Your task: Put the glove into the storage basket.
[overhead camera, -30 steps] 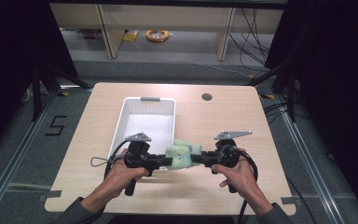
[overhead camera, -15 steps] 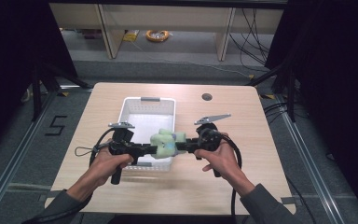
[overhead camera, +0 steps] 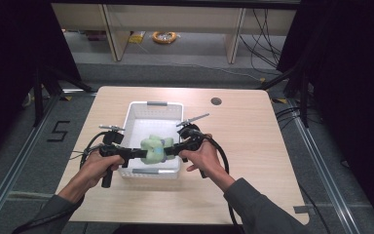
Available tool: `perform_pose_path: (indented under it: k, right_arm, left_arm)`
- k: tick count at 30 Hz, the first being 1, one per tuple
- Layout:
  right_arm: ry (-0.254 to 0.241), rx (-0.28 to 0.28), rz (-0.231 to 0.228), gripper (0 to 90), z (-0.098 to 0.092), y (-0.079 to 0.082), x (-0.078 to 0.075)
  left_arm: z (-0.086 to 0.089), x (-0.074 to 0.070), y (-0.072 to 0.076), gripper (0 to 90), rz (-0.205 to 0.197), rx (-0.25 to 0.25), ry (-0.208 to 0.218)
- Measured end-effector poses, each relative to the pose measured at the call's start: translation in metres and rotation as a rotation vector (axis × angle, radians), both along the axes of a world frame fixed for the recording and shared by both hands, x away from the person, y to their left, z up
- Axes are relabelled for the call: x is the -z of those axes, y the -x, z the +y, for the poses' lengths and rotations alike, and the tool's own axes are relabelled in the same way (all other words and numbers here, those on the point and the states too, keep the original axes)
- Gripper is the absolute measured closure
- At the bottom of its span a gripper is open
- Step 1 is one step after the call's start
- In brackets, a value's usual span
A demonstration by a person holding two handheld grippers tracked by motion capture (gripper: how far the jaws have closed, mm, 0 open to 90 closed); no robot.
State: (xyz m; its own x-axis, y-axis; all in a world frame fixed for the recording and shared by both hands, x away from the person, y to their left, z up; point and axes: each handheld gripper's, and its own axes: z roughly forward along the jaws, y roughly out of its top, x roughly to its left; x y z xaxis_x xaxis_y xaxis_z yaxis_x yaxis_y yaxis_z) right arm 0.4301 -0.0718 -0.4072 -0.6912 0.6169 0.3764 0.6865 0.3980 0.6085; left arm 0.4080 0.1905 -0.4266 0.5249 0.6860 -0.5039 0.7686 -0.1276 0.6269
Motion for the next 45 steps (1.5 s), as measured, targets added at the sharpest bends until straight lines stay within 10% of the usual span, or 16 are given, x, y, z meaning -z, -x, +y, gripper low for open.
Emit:
perform_pose_path:
  k: [24, 38, 45]
  right_arm:
    - [0.128, -0.002, 0.08, 69.7, 0.033, -0.016, 0.038]
    - [0.218, -0.007, 0.07, 48.1, 0.043, -0.017, 0.04]
    - [0.237, -0.028, 0.048, 36.9, 0.043, -0.02, 0.034]
  left_arm:
    - [0.008, 0.03, -0.015, 75.6, 0.074, 0.004, -0.14]
    - [0.004, 0.026, -0.015, 67.1, 0.004, 0.035, -0.292]
    - [0.003, 0.022, -0.016, 61.2, -0.015, 0.01, -0.3]
